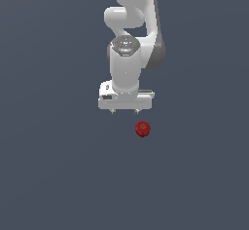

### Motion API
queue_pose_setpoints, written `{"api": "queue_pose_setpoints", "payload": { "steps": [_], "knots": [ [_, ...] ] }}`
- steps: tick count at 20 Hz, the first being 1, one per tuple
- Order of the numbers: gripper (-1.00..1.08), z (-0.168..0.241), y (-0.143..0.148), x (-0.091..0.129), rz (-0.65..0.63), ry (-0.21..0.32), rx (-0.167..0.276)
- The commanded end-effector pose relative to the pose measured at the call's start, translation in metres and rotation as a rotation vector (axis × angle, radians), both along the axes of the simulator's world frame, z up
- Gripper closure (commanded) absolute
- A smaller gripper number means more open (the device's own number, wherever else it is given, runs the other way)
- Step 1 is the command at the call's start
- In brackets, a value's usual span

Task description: Pick up the object and move it to a goal position.

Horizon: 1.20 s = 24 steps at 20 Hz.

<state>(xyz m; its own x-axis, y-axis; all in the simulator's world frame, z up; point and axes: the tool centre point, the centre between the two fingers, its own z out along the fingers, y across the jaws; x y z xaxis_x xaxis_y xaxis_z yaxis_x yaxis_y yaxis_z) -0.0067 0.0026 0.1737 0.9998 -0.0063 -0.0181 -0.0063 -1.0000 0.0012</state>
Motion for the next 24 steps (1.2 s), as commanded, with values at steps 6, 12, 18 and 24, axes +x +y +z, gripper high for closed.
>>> {"api": "queue_pose_setpoints", "payload": {
  "steps": [6, 12, 18, 24],
  "knots": [
    [-0.92, -0.011, -0.006, -0.008, -0.008, 0.034, -0.002],
    [-0.92, -0.019, -0.015, -0.017, -0.020, 0.070, -0.002],
    [-0.92, -0.025, -0.004, -0.012, -0.002, 0.058, -0.004],
    [-0.92, -0.047, 0.033, -0.001, 0.054, 0.027, -0.006]
  ]
}}
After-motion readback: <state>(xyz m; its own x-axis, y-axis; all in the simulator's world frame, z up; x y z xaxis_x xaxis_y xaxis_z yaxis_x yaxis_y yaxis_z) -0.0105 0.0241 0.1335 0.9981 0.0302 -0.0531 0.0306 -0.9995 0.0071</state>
